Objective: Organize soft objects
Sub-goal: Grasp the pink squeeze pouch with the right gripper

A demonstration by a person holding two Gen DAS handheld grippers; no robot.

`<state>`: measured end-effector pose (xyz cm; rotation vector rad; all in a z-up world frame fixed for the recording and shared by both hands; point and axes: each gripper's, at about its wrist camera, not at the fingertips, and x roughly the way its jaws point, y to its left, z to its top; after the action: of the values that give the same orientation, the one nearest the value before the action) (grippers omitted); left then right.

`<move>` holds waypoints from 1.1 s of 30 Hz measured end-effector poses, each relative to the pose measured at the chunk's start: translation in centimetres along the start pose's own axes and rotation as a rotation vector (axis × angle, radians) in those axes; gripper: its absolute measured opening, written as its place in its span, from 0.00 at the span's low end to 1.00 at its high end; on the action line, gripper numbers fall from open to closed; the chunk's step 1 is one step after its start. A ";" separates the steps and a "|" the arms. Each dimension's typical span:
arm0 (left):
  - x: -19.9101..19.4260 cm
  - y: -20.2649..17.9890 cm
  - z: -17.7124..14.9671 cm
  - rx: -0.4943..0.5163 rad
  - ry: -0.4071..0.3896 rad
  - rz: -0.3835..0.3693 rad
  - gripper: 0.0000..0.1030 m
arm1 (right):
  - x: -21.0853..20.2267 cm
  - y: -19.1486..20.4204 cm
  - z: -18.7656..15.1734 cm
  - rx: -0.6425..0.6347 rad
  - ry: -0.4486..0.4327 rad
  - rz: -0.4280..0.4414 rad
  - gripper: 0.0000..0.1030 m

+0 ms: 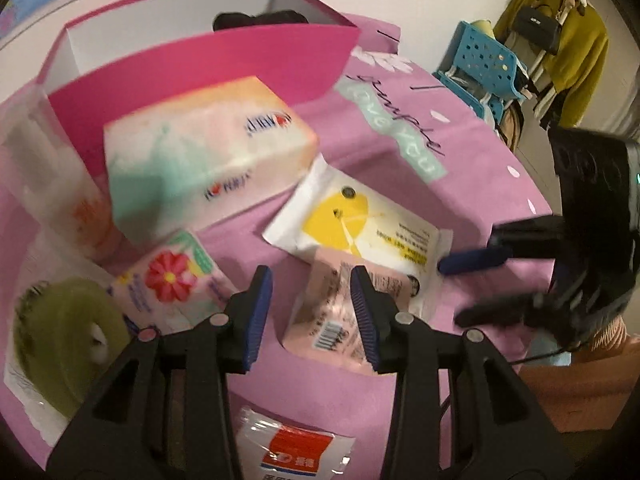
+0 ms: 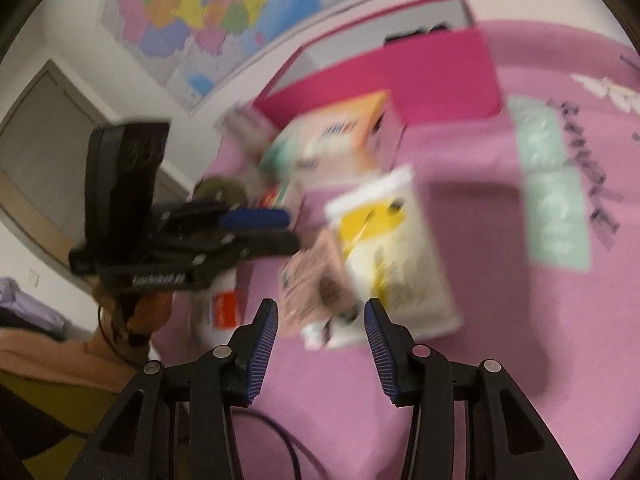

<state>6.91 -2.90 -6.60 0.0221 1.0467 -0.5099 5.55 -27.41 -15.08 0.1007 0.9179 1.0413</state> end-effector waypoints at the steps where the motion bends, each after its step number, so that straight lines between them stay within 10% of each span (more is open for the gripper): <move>1: 0.1 -0.1 -0.2 0.002 0.003 0.002 0.41 | 0.4 0.3 -0.3 -0.001 0.014 0.007 0.45; 14: 1.0 0.6 -1.2 -0.007 0.051 -0.027 0.41 | 2.8 1.7 -1.5 0.017 -0.087 -0.138 0.29; 33: -0.2 -1.0 -2.2 -0.003 0.026 -0.099 0.41 | 1.0 -0.9 -0.1 0.128 -0.224 -0.130 0.18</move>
<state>4.60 -3.16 -7.39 -0.0255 1.0775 -0.5993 6.31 -27.12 -16.19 0.2565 0.7761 0.8318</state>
